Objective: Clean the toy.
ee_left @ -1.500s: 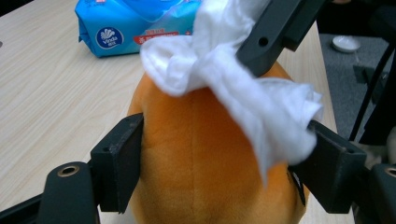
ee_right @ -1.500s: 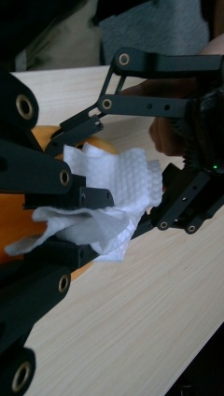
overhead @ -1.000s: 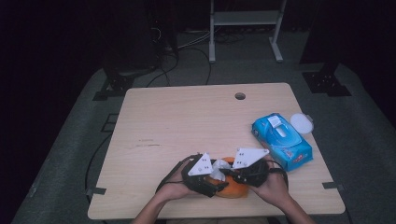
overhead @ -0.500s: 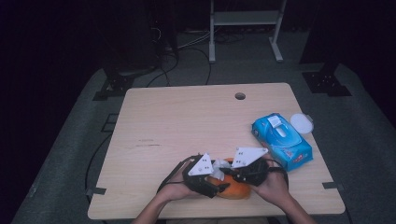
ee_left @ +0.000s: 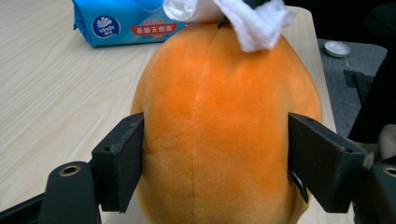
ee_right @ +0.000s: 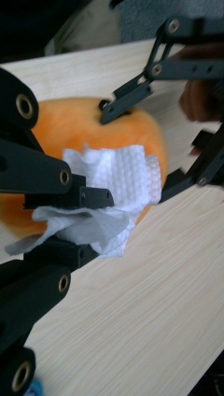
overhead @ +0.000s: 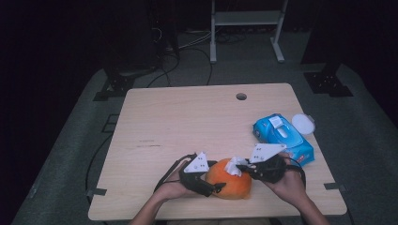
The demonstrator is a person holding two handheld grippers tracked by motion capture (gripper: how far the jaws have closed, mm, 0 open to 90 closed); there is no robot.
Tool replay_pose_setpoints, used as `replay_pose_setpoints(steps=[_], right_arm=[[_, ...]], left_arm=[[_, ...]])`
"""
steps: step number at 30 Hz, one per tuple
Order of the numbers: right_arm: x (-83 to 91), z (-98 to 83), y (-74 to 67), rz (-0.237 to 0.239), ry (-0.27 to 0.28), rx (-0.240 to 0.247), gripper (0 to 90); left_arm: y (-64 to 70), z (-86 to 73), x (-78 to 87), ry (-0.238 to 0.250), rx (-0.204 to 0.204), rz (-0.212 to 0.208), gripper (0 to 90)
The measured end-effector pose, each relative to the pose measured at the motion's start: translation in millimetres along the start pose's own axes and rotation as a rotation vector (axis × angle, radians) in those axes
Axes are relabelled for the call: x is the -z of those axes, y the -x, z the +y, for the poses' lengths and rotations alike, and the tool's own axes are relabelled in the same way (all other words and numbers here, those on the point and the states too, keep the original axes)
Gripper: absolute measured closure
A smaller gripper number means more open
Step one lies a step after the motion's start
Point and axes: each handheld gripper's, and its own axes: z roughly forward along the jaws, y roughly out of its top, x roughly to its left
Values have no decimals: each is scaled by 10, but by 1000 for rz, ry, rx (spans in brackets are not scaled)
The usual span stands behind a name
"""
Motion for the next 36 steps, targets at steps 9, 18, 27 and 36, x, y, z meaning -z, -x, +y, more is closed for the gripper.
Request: replay_pose_setpoints(steps=[9, 18, 27, 36], right_arm=[[-104, 21, -65, 46, 27, 13, 778], [-21, 41, 27, -4, 51, -10, 778], [-56, -25, 40, 17, 11, -12, 780], [-173, 240, -244, 14, 43, 91, 779]], left_arm=[[19, 32, -27, 10, -16, 29, 252], [34, 155, -45, 36, -122, 157, 386], [-104, 36, -24, 51, 66, 61, 196], [154, 161, -85, 7, -154, 91, 289]])
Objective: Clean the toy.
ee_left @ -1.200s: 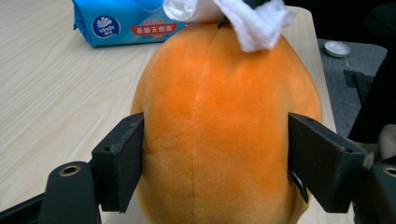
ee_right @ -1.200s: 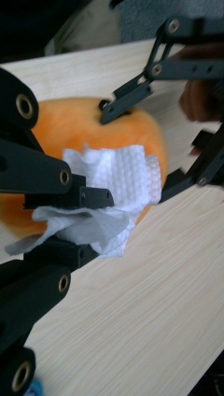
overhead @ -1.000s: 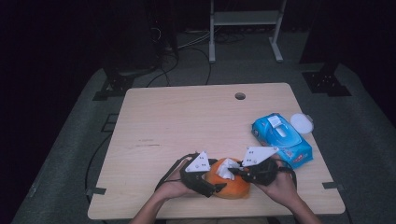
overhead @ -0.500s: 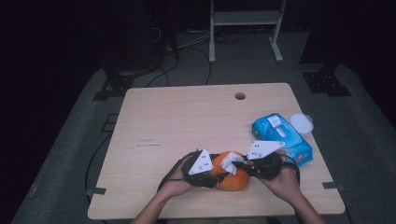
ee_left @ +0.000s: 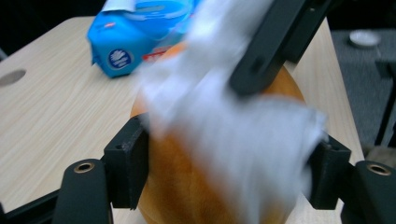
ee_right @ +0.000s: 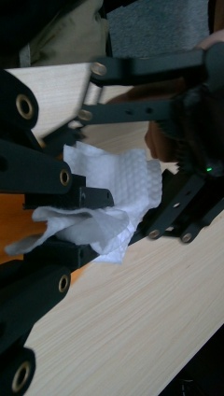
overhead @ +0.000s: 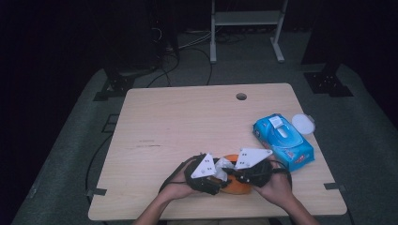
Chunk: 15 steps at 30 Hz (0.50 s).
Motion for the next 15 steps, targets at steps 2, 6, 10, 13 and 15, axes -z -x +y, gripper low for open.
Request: replay_pose_setpoints(steps=[2, 6, 10, 13, 15], right_arm=[[-39, 16, -23, -9, -14, 22, 779], [57, -55, 67, -23, -15, -5, 779], [191, -224, 186, -15, -16, -62, 780], [212, -237, 182, -24, -19, -59, 780], [186, -202, 138, -24, -28, -48, 780]], left_arm=[[-22, -27, 10, -3, 14, -3, 284], [-109, -121, 44, -11, 66, -18, 296], [-162, -194, 70, -9, 100, -35, 301], [-151, -172, 69, -16, 97, -37, 294], [-157, -139, 65, -10, 100, -38, 249]])
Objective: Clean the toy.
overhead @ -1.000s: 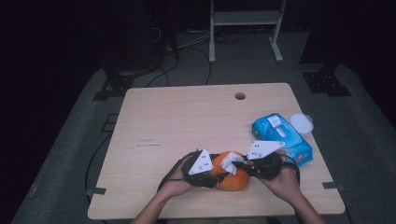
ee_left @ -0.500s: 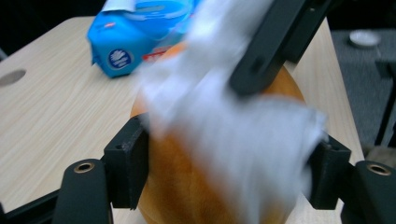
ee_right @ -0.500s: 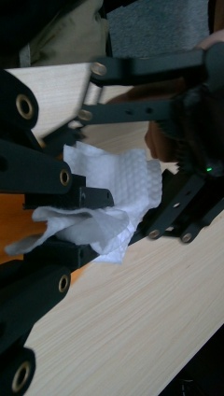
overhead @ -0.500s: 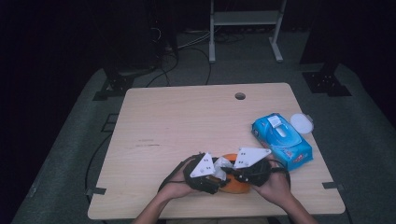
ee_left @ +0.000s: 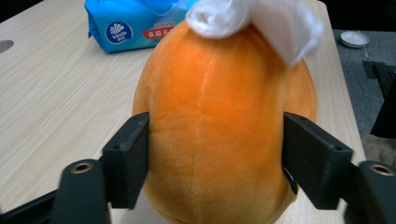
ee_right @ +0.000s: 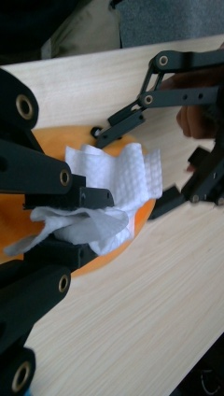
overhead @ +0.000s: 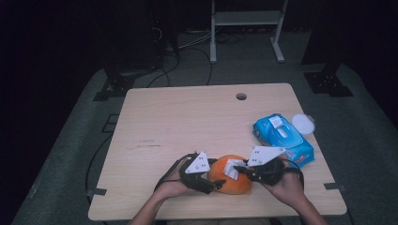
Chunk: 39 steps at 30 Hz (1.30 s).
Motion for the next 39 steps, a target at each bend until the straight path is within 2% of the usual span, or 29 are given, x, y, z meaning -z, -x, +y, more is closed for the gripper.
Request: replay_pose_setpoints(steps=[2, 3, 4, 5, 9, 11, 12, 14, 20, 24, 25, 26, 28, 30, 33, 36, 39], right_arm=[[-63, 31, -63, 19, 0, 20, 780], [-100, 42, -94, 16, -9, 38, 780], [-119, 54, -112, 11, -17, 48, 780], [-111, 63, -99, 7, -25, 57, 780], [-2, 22, 0, 1, -13, 29, 780], [57, -35, 56, -23, -27, 13, 780], [75, -59, 78, -30, -32, 8, 780], [117, -119, 147, -5, -15, -38, 780], [141, -126, 161, -18, -38, -32, 780], [59, -87, 115, -17, -27, -39, 779], [8, -69, 81, -14, -38, -19, 779], [-24, -48, 47, -27, -59, 5, 779], [0, -15, 50, -29, -66, 20, 779], [71, -22, 95, -33, -60, 8, 780], [179, -100, 179, -24, -43, -37, 780], [192, -163, 210, -31, -50, -54, 780], [115, -177, 203, -13, -34, -78, 779]], left_arm=[[7, 34, -6, 46, -2, 3, 190], [14, 48, -13, 44, -1, 1, 192], [27, 47, -19, 28, -21, 15, 213], [27, 41, -12, 22, -28, 20, 268], [-34, -9, 15, 14, 15, 25, 317], [-71, -41, 36, 1, 33, 29, 317], [-82, -61, 45, 11, 49, 25, 317], [-89, -82, 50, 20, 54, 20, 316], [-81, -69, 41, 15, 43, 14, 316], [8, -25, -3, 23, -15, 3, 314], [23, -18, -9, 4, -30, 13, 308], [16, -19, -1, -1, -29, 15, 307], [-28, -38, 27, -2, -1, 17, 317], [-63, -63, 42, -5, 25, 20, 319], [-113, -101, 62, -8, 57, 30, 319], [-171, -129, 78, 1, 105, 33, 317], [-138, -107, 36, 8, 113, 38, 307]])
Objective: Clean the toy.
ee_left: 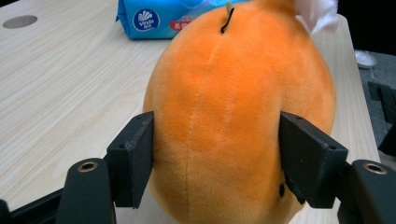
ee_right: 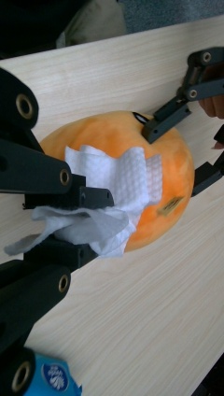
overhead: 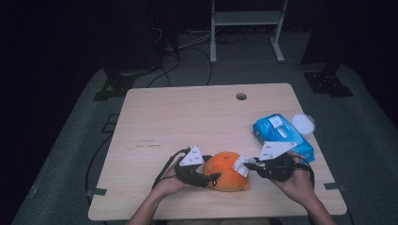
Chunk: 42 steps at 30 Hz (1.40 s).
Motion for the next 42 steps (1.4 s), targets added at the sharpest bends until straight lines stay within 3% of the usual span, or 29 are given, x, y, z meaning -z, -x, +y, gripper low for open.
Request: replay_pose_setpoints(steps=[3, 6, 9, 14, 17, 22, 24, 26, 29, 30, 32, 34, 37, 40, 42], right_arm=[[-72, 30, -70, 7, 4, 21, 780], [-92, 38, -119, 25, 19, 46, 780], [-79, 11, -83, 57, 27, 35, 781], [-64, -43, -32, 54, 6, 28, 781], [-53, -42, -10, 40, 5, 22, 781], [-2, -50, 79, -16, 56, -33, 782], [6, -48, 94, -4, 60, -44, 782], [-33, -53, 63, 17, 31, -29, 782], [-31, -24, 19, 40, 35, -5, 782], [-21, -1, 5, 39, 34, 6, 782], [-37, 23, -26, 33, 35, 17, 782], [-66, 4, -20, 48, 30, 16, 782], [-71, -22, 9, 93, 32, 7, 783], [-79, -29, -16, 151, 17, 38, 782], [-86, -19, -36, 166, 18, 48, 782]], left_arm=[[18, 10, -15, -10, -2, 2, 290], [-24, -20, 2, -8, 22, 1, 284], [-52, -35, 1, -8, 66, 11, 282], [-47, -20, -6, -13, 84, 23, 291], [-5, 0, -12, -6, 47, 13, 300], [131, 38, -14, 17, -65, -38, 306], [160, 63, -23, 5, -78, -31, 303], [139, 56, -27, -8, -48, -19, 305], [124, 42, -32, -17, -18, -1, 307], [132, 48, -32, -19, -32, -5, 306], [156, 57, -26, -15, -52, -32, 293], [145, 50, -11, -8, -42, -69, 264], [69, 48, 31, 16, 14, -127, 202], [27, 60, 14, 3, 46, -127, 110], [43, 30, -57, -15, 57, -147, 97]])
